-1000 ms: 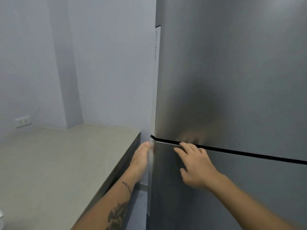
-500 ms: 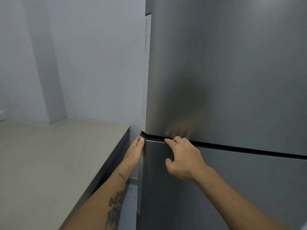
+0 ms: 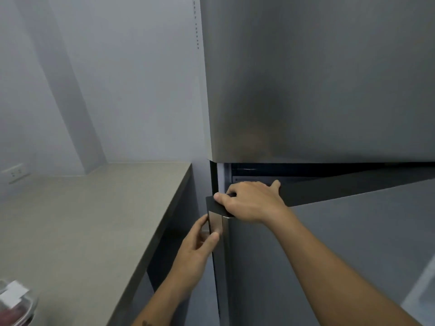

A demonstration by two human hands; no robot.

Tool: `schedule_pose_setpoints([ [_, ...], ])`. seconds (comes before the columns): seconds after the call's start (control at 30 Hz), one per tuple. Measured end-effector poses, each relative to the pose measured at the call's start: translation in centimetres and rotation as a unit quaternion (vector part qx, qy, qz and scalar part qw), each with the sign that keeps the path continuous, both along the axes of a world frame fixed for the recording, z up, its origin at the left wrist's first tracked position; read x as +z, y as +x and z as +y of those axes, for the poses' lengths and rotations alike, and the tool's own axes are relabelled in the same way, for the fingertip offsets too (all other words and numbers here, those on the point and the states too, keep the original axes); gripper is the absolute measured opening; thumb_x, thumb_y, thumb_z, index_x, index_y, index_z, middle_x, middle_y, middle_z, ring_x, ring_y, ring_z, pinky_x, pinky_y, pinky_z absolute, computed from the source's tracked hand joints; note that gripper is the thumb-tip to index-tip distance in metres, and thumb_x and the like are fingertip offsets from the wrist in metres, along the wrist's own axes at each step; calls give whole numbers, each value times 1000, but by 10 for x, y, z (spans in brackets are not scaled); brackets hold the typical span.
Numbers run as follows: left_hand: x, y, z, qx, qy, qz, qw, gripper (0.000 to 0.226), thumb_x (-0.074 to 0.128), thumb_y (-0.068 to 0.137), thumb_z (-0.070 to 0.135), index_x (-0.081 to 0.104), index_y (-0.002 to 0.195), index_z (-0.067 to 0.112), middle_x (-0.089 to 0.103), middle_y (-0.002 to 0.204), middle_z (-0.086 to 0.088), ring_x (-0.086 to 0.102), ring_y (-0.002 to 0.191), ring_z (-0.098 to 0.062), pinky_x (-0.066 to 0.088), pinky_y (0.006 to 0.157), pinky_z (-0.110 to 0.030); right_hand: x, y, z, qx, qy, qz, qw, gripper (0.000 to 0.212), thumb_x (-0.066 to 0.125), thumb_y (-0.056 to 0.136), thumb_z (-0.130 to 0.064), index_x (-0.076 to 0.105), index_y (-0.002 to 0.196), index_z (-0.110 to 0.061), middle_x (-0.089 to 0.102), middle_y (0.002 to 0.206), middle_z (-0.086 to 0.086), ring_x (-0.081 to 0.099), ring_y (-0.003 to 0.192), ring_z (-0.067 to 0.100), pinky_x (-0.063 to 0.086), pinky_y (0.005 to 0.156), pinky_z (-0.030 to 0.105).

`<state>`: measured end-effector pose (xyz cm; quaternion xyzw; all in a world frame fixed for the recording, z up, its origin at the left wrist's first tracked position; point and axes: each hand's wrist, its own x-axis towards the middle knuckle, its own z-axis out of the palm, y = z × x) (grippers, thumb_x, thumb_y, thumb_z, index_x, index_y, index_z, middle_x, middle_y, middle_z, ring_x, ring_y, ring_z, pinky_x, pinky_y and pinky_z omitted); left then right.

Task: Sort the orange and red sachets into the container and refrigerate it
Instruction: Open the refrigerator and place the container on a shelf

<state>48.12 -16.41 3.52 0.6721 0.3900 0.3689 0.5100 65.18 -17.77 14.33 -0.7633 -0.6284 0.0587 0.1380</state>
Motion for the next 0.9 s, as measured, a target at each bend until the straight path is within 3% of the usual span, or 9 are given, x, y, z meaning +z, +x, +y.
schedule_pose_setpoints([
  [0.13,-1,-25,-4,-42,-1,-3,999,23,58,96,28,65,115,39,63,120,10,60,109,1,48,89,-20,4,-8,-34,-18,6,15,1000,51,30,90,-72,66,90,-36,66,94,-13,59,101,17,17,111,62],
  [0.27,8,-34,-18,-105,38,-1,994,20,57,97,14,71,103,26,64,118,7,62,108,-4,49,98,-29,13,-14,-67,-69,16,47,996,42,42,90,-69,66,86,-34,67,93,-14,57,93,12,32,107,49],
  [0.43,18,-15,-39,-127,69,-11,989,21,56,95,6,71,97,20,71,97,4,66,95,-12,54,92,-37,13,-20,-128,-137,29,43,989,24,58,87,-56,65,100,-36,65,99,-16,59,99,13,42,95,38],
  [0.5,25,3,-50,-154,81,-18,985,22,55,94,4,70,95,20,71,95,4,68,92,-13,55,90,-39,10,-14,-163,-145,16,52,988,32,61,84,-57,62,111,-40,63,100,-18,59,103,13,46,92,36],
  [0.57,29,24,-64,-199,101,-9,975,23,55,94,4,69,95,22,70,92,6,68,88,-12,56,87,-37,8,-6,-200,-166,14,32,986,46,59,79,-64,57,121,-44,61,115,-14,55,115,16,44,97,37],
  [0.67,34,61,-97,-261,142,14,955,21,57,92,6,70,101,21,69,95,9,66,89,-8,54,82,-24,9,7,-255,-233,-3,-34,972,66,59,78,-69,43,137,-45,37,147,-2,26,141,23,24,113,43],
  [0.77,34,99,-133,-305,184,61,933,31,58,91,11,64,119,21,62,115,7,60,103,-7,50,93,-22,9,23,-302,-300,-37,-42,952,79,62,79,-66,30,148,-42,16,158,4,4,149,25,13,118,46],
  [0.9,29,147,-171,-345,268,164,884,50,50,93,17,47,142,18,45,140,6,47,126,-14,38,109,-29,12,51,-366,-351,-59,-10,934,97,60,69,-69,20,152,-39,17,160,3,17,147,27,25,117,50],
])
